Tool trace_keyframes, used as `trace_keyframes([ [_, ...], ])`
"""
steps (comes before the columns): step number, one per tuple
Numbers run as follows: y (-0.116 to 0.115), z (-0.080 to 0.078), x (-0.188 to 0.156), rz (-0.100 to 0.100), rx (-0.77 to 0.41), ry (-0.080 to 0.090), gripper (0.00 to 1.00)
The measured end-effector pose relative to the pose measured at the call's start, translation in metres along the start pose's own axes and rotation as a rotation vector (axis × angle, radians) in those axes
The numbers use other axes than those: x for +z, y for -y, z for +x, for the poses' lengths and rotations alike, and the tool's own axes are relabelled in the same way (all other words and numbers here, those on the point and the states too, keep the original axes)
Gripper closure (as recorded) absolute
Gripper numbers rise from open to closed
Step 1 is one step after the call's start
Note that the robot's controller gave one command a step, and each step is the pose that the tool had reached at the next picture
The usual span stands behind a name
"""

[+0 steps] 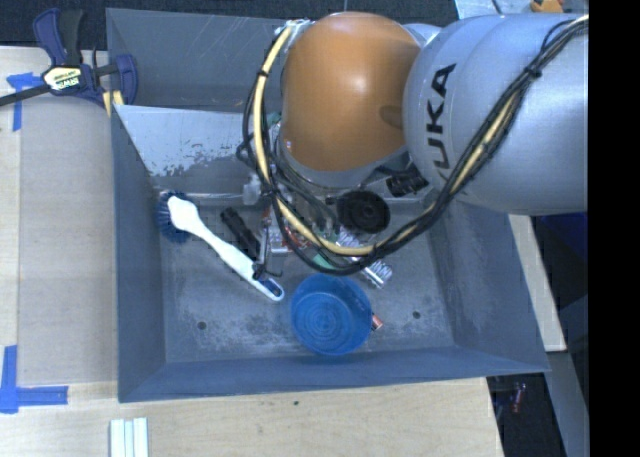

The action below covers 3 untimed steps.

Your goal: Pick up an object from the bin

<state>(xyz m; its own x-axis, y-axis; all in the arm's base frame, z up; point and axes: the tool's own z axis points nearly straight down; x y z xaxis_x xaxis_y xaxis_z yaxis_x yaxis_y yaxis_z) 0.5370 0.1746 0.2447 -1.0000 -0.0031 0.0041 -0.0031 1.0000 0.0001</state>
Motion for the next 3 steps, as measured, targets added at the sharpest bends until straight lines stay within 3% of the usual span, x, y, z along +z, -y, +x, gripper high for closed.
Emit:
trace_keyframes([
  [1, 0.001, -0.002, -0.004, -0.001, 0.004, 0.008, 0.00],
  [2, -0.044, -0.074, 0.086, -0.001, -0.018, 0.005, 0.00],
  [3, -0.064, -0.069, 0.084, -0.005, 0.114, 0.019, 0.00],
])
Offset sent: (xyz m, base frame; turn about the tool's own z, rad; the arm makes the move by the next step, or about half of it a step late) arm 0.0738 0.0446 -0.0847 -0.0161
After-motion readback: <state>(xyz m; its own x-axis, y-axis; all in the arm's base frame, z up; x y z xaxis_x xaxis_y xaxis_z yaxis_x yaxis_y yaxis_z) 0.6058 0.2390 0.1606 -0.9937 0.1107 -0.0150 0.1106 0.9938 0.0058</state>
